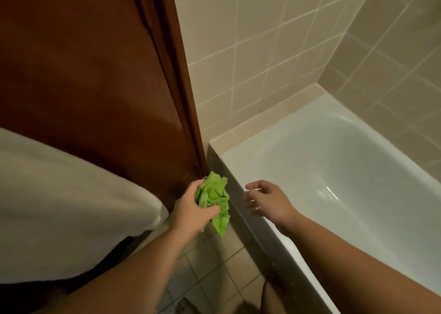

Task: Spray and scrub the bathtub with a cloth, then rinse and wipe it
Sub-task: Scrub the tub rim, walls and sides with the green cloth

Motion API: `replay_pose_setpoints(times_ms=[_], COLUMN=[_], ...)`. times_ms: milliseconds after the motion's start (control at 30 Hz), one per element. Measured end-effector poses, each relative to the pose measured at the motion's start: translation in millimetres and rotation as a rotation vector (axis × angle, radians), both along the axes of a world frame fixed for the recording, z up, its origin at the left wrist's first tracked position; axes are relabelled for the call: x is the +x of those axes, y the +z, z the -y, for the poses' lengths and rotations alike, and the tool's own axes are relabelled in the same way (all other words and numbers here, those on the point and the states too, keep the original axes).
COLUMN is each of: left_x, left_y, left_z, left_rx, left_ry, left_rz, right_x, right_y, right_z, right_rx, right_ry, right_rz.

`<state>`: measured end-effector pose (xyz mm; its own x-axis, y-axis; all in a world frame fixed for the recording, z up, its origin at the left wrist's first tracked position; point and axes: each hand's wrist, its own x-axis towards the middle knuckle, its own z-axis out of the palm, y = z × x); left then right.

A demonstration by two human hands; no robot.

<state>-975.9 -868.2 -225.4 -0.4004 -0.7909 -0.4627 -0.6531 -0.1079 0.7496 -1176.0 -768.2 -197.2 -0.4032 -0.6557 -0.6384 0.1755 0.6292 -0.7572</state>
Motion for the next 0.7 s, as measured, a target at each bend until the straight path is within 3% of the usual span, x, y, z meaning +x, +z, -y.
replay_pose_setpoints(times_ms=[333, 533, 700], left_x=[-7.7, -50.9, -98.0], left_y=[-144.7, -248.6, -302.9], left_z=[43.2, 54.4, 71.7], left_rx=[0.069, 0.049, -0.090], left_ry=[0.073, 0.214, 0.261], left_rz=[-0.143, -0.316, -0.426], right_x=[-5.9, -27.8, -35.1], right_y=[-169.1, -261.8, -284.5], right_z=[30.1, 61.7, 78.4], right_rx=[0.297, 0.285, 0.306], right_ry=[0.259, 0.347, 0.328], right_rz=[-0.699, -0.926, -1.079])
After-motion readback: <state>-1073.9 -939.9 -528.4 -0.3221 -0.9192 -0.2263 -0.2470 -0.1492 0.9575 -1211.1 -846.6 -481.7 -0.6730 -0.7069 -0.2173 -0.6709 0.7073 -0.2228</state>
